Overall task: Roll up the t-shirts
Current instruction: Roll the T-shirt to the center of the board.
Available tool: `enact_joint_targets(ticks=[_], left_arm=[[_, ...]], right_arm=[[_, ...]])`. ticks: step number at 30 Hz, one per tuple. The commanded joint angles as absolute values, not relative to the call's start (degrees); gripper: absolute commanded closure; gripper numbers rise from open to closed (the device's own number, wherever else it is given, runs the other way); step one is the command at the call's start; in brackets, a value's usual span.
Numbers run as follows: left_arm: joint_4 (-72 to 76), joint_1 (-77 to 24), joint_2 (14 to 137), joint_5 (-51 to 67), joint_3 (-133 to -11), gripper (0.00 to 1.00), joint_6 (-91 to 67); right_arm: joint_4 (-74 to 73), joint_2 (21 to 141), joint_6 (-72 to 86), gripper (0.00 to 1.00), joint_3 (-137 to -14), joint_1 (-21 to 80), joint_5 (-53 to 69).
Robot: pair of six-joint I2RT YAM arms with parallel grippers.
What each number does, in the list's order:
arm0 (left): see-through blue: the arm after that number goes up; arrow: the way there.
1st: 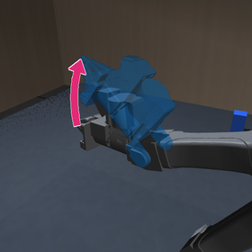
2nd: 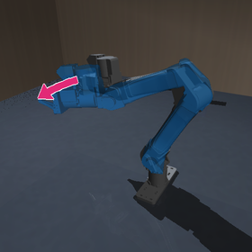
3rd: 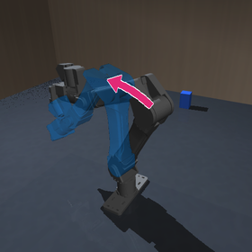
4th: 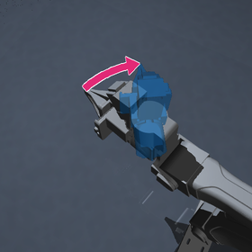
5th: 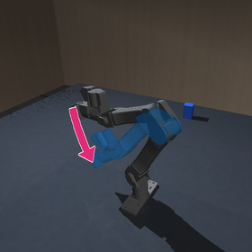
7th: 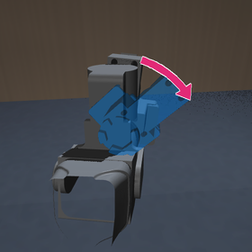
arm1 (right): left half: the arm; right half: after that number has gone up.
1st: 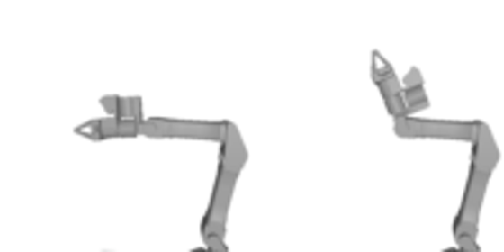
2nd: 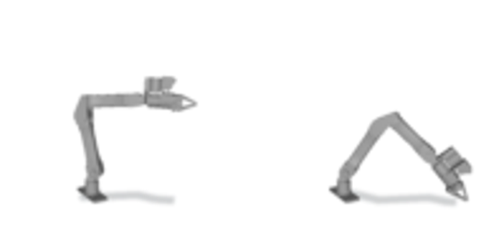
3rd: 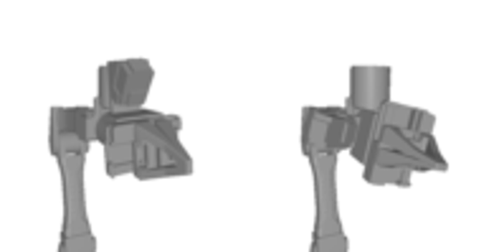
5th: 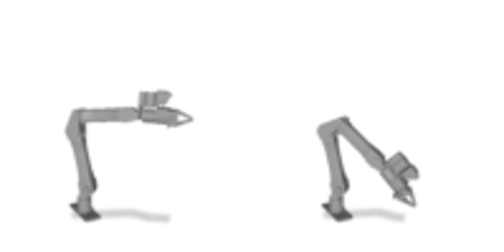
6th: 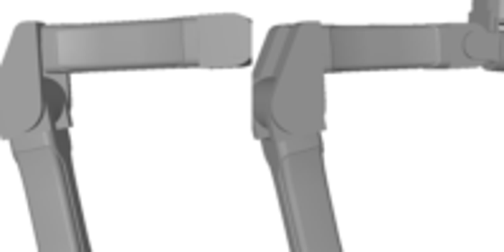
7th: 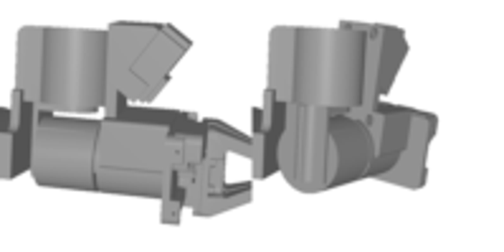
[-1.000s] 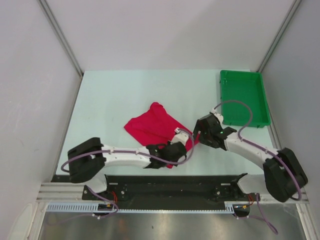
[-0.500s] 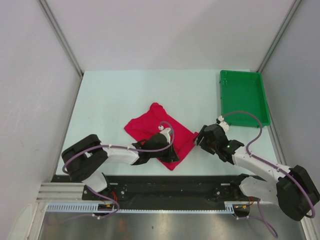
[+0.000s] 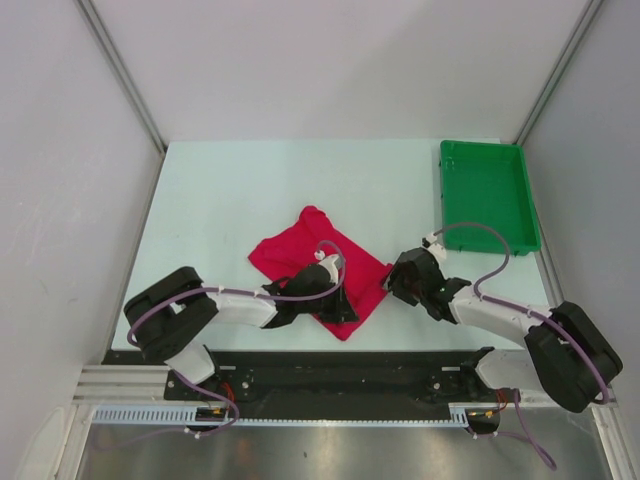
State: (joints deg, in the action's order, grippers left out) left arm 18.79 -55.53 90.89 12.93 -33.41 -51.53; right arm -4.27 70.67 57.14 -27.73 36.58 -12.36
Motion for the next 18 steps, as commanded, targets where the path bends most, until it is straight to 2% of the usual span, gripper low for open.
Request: enact_joint_targets(ticks=[1,2,4,5,10,13,18], left_arm=[[14.7,-55.6,90.1,14.5,-32.8,0.92,-49.7],[12.9,-55.6,89.4,13.8,-33.0,0.77,-49.0],[10.7,-55.7,87.1,11.7,-34.1,0.59,-46.6],[8.5,-55.7,86.3,10.9,-34.4,0.55,-45.7],[-0.2,-56.5,81.5,4.7,-39.4,0.44,-38.8],[-9.3,-59.1,79.6,-4.5,-44.3,0.38,-34.5],[-18.0,-67.3,82.3,-21.3,-52.6,0.36,-28.3]], right_arm=[[-2.3,73.6,56.2,0.47,-30.0,36.6,-12.8],[-3.8,74.2,55.9,0.48,-30.8,36.7,-12.9],[-5.2,76.5,54.8,0.48,-32.2,36.5,-12.7],[-6.7,77.2,54.4,0.47,-33.6,36.6,-12.4],[-9.2,82.8,52.7,0.46,-36.3,36.5,-11.0],[-10.3,84.4,52.2,0.46,-37.2,36.4,-10.4],[-11.4,86.0,51.2,0.44,-38.4,36.1,-9.9]])
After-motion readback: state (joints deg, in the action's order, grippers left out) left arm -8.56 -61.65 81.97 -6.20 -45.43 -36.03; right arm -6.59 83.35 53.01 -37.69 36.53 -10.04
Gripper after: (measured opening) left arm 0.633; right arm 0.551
